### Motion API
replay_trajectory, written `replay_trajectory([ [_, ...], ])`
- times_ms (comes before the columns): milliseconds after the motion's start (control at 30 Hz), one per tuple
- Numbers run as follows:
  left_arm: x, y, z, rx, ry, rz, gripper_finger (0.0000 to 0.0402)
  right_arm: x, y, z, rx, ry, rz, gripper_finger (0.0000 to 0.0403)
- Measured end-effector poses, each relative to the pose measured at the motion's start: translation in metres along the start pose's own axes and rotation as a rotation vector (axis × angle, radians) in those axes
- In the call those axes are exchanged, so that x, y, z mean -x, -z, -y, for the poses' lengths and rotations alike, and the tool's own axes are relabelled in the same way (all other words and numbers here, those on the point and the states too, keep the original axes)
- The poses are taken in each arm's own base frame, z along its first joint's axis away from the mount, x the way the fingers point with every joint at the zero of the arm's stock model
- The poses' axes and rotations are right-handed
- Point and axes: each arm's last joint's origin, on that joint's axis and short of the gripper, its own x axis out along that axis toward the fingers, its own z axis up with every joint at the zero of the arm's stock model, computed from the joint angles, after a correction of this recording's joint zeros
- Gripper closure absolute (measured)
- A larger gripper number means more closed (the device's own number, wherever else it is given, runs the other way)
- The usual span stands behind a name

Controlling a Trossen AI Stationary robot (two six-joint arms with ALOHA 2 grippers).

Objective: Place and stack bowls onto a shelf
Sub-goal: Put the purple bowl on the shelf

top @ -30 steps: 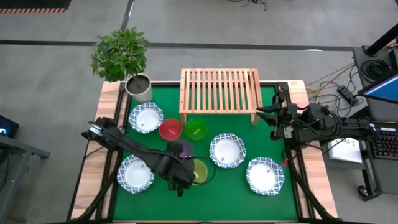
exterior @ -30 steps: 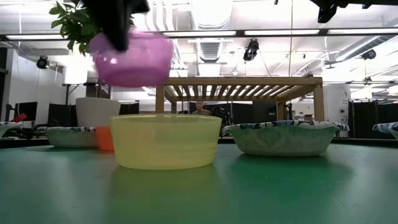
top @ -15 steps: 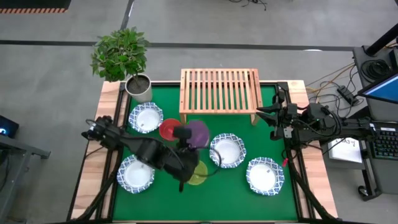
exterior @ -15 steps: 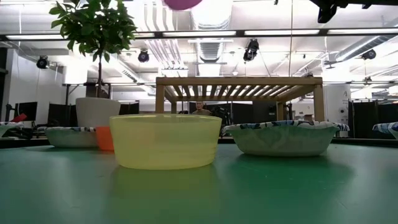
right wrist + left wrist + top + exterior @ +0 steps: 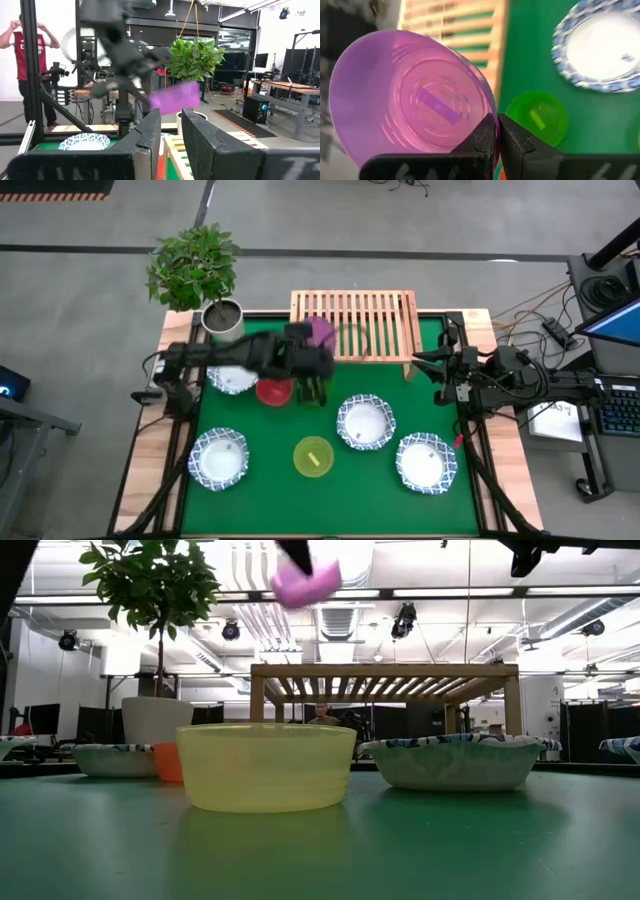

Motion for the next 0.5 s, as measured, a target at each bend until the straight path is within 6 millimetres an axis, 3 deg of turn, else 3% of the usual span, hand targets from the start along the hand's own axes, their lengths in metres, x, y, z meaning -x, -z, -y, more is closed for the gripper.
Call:
replay_trajectory([
  [233,-0.057,0.012,-0.052,0.143,-0.045,-0.106,0.0401,0.0,0.0,0.0,0.007,0.0,-0.001,0.0335],
  [500,-0.082,0.017,-0.067,0.14,0.024,-0.099,0.0401,0.0,0.0,0.0,0.008,0.0,-0.002,0.0335],
])
